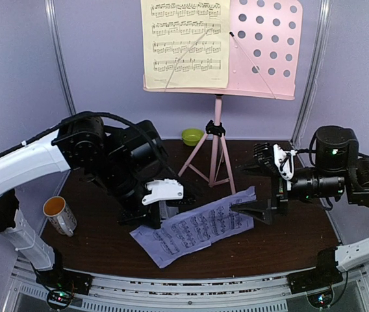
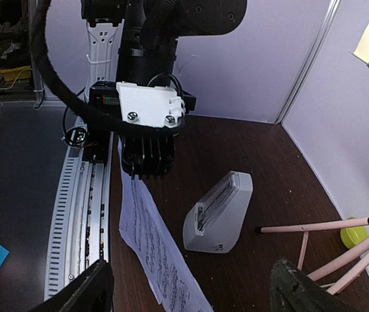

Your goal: Set up the instrument practice props

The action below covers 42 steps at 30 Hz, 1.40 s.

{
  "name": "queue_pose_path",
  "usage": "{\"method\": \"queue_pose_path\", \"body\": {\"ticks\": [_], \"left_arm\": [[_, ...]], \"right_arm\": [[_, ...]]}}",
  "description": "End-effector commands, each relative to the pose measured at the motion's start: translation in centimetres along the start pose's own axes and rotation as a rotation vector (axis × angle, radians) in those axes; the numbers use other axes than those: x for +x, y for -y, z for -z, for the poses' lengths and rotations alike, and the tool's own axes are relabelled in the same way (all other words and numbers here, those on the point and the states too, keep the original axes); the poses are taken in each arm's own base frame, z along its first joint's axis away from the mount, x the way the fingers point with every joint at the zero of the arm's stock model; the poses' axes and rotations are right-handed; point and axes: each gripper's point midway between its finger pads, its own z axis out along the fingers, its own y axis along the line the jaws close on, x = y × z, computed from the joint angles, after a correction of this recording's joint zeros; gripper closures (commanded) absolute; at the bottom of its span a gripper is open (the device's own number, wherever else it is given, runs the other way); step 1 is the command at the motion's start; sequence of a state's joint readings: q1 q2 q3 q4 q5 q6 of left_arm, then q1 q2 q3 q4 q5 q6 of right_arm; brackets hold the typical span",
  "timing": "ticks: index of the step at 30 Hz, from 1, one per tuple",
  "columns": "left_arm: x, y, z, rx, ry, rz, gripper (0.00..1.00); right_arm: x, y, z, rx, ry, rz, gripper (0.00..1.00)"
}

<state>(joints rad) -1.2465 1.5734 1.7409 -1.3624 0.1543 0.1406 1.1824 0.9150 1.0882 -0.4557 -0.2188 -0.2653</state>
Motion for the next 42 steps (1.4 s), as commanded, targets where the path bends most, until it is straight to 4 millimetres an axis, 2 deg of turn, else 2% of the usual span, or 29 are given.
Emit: {"method": "queue_pose_path", "body": {"ticks": [1, 7, 10, 18, 28, 33, 34, 36, 37, 38, 39, 40, 42], "left_arm": [[-0.2, -0.5, 0.8, -0.059, -0.035, -0.073, 1.0], [-0.1, -0.5, 0.0, -0.056, -0.061, -0.087, 1.0], [-0.1, -0.6, -0.1, -0.057, -0.066, -0.087, 1.0], [0.0, -1.0, -0.4, -0.076, -0.079, -0.09, 1.0], [0.0, -1.2, -0.5, -0.087, -0.082, -0.097, 1.0], [0.0, -1.5, -0.2, -0.109, -0.078, -0.105, 1.0], [0.0, -1.7, -0.1, -0.119, -0.073, -0.106, 1.0], [0.0, -2.3, 0.2, -0.162, -0.057, -0.1, 0.91], [0.0, -2.8, 0.5, -0.201, -0.04, -0.09, 0.84], [0.0, -3.5, 1.0, -0.24, -0.014, -0.072, 0.72], [-0.1, -4.2, 1.9, -0.274, 0.036, -0.044, 0.58], [-0.4, -4.8, 3.6, -0.308, 0.118, -0.011, 0.49], [-1.1, -6.0, 6.8, -0.368, 0.291, 0.051, 0.38]], "right_arm": [[1.6, 0.0, -1.5, 0.024, -0.117, 0.058, 0.18], [3.5, -1.1, -3.9, 0.009, -0.212, 0.056, 0.32], [4.2, -1.2, -4.4, 0.015, -0.245, 0.058, 0.45], [5.2, -2.0, -4.5, -0.022, -0.299, 0.06, 0.69], [6.8, -2.8, -4.9, -0.046, -0.363, 0.058, 0.76], [6.7, -2.1, -4.7, -0.007, -0.362, 0.056, 1.0], [6.5, -1.8, -4.6, 0.011, -0.355, 0.055, 1.0], [5.9, -0.9, -4.0, 0.063, -0.331, 0.056, 1.0], [5.3, -0.3, -3.6, 0.095, -0.305, 0.053, 1.0], [4.7, 0.3, -3.2, 0.121, -0.276, 0.046, 1.0], [4.1, 0.9, -2.7, 0.144, -0.243, 0.037, 1.0], [3.3, 1.5, -2.0, 0.168, -0.203, 0.022, 1.0], [1.7, 2.7, -0.6, 0.208, -0.112, -0.011, 1.0]]}}
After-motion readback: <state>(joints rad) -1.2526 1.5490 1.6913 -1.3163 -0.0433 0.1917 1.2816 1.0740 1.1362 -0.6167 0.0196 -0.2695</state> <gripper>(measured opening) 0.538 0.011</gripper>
